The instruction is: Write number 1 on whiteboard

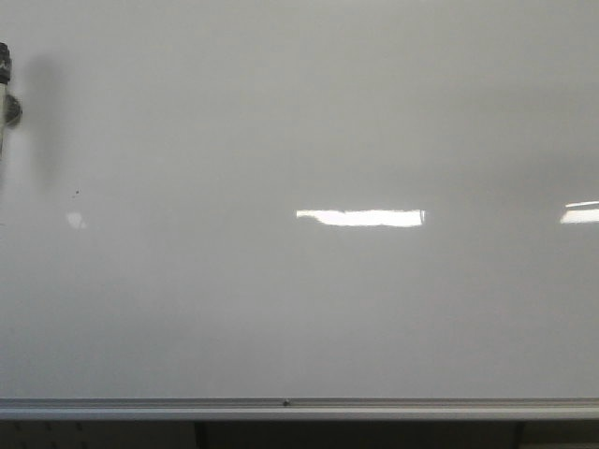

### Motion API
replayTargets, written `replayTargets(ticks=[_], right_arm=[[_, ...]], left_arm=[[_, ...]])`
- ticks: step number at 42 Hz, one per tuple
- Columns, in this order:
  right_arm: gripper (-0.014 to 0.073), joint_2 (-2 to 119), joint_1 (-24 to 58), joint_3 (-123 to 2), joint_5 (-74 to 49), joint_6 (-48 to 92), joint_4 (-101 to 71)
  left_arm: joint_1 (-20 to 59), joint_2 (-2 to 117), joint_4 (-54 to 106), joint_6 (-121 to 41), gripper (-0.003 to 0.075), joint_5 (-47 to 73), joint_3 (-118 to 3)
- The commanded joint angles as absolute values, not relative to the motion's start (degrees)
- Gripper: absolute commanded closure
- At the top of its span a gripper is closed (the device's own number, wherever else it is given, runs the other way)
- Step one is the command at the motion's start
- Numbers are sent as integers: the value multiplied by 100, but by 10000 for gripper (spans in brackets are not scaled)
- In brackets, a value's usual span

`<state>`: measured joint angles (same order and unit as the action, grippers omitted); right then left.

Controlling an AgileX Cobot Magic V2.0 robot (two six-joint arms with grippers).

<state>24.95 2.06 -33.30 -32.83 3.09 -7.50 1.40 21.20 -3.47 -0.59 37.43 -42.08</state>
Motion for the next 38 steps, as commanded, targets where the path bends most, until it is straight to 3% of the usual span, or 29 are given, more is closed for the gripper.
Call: replayTargets(ticks=[1, 14, 18, 22, 26, 28, 31, 38], right_arm=[[663, 2800, 184, -3427, -3091, 307, -688], [656, 3319, 184, -3255, -3071, 307, -688], [575, 3319, 184, -3255, -3071, 307, -688], [370, 3319, 184, -3255, -3071, 319, -688], [212, 3319, 184, -3255, -3078, 324, -688], [194, 3319, 184, -3255, -3078, 324, -688], [198, 3319, 184, -3255, -3078, 324, -688], [199, 3319, 184, -3255, -3072, 324, -688]], left_arm=[[132, 2463, -289, 0, 741, 3747, -4369], [132, 3036, -229, 0, 740, 3780, -4031], [132, 3142, -229, 0, 725, 3748, -3953], [132, 3222, -229, 0, 608, 3720, -3941], [132, 3314, -229, 0, 417, 3513, -3941], [132, 3371, -229, 0, 294, 3400, -3941], [132, 3496, -176, 0, 212, 3270, -3941], [428, 4125, -43, 0, 198, 3219, -4168]])
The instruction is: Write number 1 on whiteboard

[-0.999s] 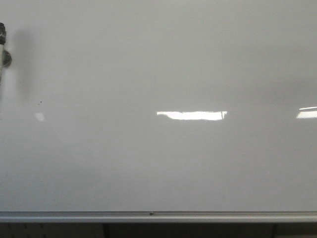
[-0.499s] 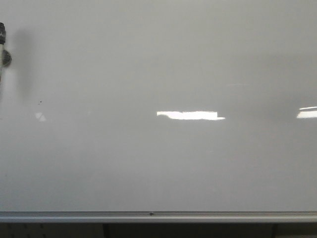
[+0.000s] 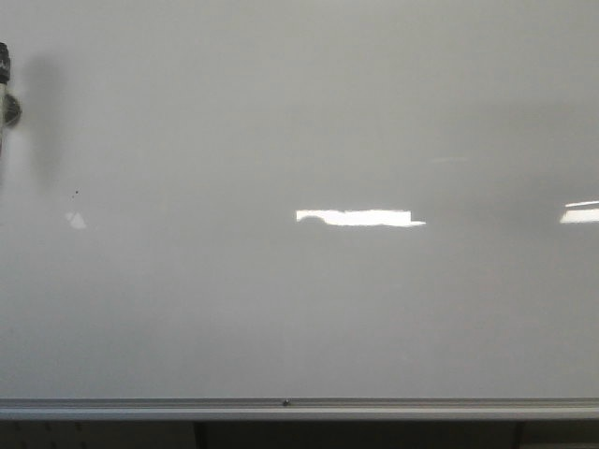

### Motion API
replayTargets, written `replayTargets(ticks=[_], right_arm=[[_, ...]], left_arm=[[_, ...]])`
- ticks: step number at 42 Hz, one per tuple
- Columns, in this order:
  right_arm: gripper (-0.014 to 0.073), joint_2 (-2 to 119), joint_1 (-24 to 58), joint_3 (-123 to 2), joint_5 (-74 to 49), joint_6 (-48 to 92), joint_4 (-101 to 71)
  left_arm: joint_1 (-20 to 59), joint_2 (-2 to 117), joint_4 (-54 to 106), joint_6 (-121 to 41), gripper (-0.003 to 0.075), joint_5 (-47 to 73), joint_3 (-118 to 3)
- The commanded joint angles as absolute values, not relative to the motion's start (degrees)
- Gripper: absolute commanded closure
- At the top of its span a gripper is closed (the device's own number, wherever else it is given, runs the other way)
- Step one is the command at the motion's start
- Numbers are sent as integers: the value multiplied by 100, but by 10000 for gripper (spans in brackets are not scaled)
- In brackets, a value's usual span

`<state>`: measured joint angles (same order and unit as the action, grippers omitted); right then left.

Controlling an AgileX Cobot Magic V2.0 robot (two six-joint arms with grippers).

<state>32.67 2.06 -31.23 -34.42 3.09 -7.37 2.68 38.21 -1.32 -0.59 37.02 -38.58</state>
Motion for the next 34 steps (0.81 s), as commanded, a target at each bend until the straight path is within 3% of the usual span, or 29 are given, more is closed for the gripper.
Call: replayTargets(ticks=[1, 21, 34], right_arm=[[199, 3319, 184, -3255, -3072, 324, -688], [199, 3319, 184, -3255, -3072, 324, -688], [199, 3319, 184, -3255, -3072, 324, -688]], left_arm=[[482, 4279, -43, 0, 198, 3219, -4233], [638, 6990, -41, 0, 201, 3019, -5393], [618, 8214, 0, 0, 255, 2341, -5892]])
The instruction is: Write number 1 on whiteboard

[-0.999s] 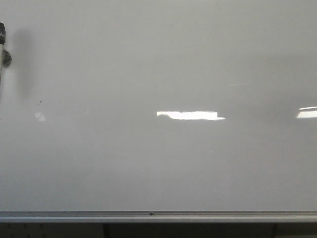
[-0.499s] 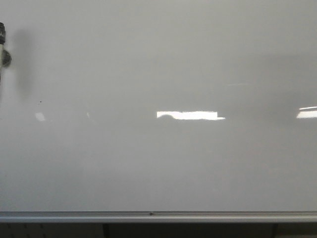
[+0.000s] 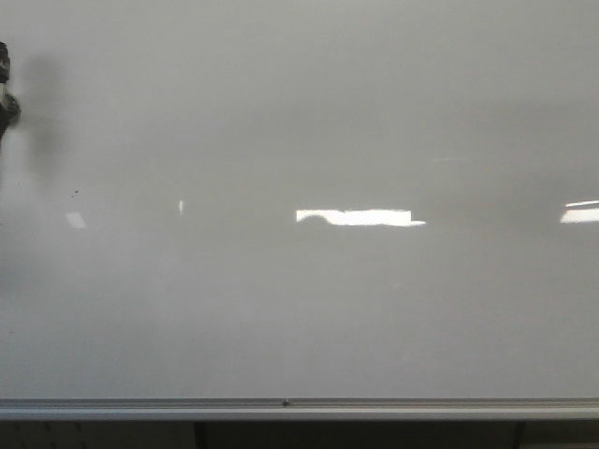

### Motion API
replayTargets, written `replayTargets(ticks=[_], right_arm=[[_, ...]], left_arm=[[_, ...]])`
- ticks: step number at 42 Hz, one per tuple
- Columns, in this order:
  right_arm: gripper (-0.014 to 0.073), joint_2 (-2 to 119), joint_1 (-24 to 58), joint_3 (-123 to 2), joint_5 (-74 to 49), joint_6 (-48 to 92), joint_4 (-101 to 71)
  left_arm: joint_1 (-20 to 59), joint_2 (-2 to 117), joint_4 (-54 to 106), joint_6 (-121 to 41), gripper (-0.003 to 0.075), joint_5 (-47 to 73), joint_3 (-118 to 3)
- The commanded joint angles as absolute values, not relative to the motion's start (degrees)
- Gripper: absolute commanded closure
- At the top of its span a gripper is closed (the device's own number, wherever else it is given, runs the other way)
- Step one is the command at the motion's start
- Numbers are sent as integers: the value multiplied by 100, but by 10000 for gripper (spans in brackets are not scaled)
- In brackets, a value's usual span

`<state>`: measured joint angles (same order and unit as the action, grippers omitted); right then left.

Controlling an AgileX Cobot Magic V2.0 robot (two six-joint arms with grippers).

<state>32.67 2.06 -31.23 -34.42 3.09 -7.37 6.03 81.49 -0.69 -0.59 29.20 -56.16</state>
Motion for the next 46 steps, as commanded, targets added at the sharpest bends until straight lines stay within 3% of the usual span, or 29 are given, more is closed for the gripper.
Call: replayTargets(ticks=[1, 23, 41, 46], right_arm=[[199, 3319, 184, -3255, -3072, 324, -688], [199, 3319, 184, -3255, -3072, 324, -688], [198, 3319, 184, -3255, -3067, 324, -688], [198, 3319, 184, -3274, -3101, 324, -688]], left_arm=[[618, 8275, 0, 0, 261, 2269, -5914], [618, 8985, 0, 0, 395, 1109, -5928], [618, 9056, -41, 0, 736, 1153, -5933], [618, 8894, -373, 0, 741, 1458, -5933]])
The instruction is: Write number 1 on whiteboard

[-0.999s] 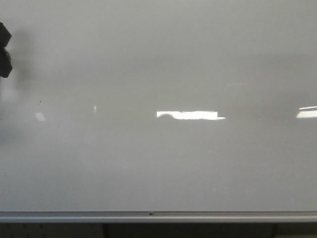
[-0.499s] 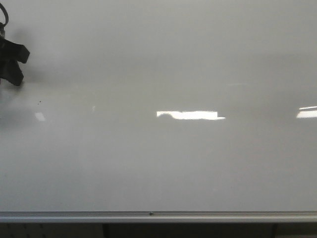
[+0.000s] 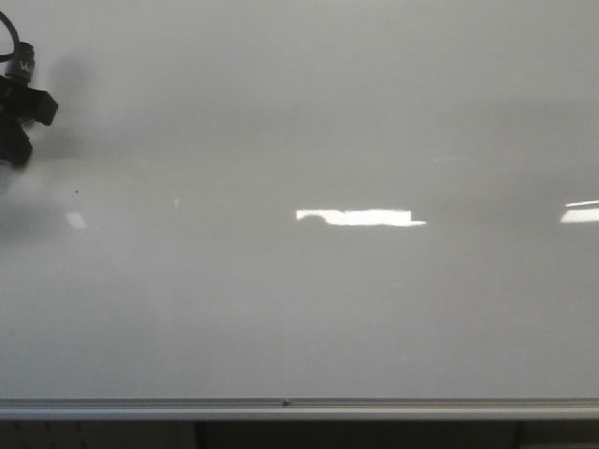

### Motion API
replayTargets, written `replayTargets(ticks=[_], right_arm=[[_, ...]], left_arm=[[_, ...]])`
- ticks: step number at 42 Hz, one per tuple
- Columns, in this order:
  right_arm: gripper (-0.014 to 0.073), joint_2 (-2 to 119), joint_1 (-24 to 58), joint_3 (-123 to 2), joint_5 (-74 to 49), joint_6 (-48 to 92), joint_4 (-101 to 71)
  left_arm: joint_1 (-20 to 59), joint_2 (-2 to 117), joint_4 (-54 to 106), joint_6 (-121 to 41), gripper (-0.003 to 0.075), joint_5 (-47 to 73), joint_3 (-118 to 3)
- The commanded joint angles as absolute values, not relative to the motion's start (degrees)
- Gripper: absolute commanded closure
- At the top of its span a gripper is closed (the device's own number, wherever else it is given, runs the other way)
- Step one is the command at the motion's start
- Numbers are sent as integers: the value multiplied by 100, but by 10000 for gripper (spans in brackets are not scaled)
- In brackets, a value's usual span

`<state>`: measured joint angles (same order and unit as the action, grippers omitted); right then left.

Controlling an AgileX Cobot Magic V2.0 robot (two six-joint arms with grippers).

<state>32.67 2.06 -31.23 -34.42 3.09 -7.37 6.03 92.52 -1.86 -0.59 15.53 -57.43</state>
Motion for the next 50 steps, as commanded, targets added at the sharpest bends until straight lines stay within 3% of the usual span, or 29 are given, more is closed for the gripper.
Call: replayTargets(ticks=[1, 10, 14, 19, 23, 29, 40, 50], right_arm=[[198, 3319, 184, -3286, -3120, 324, -688], [190, 3438, 184, -3723, -3822, 379, -688], [139, 3630, 184, -3974, -4141, 410, -688], [55, 3991, 184, -4273, -4522, 442, -688], [49, 4295, 184, -4510, -4855, 687, -757], [52, 4776, 288, -4957, -5361, 1486, -1357], [52, 5740, 1226, -5782, -5975, 3485, -2261], [52, 6359, 2384, -6564, -6039, 4490, -2456]], left_arm=[[618, 8829, -482, 0, 741, 1537, -5933], [618, 8153, -778, -776, 740, 2694, -6002], [693, 7811, -590, -1318, 740, 3207, -6123], [931, 7446, 176, -2420, 740, 4134, -6428], [1184, 7261, 999, -3755, 740, 4973, -6645], [1626, 7211, 1634, -4414, 741, 5801, -6969], [2939, 7222, 1449, -4798, 741, 6017, -7053], [3906, 7244, 1304, -4798, 741, 5982, -7053]])
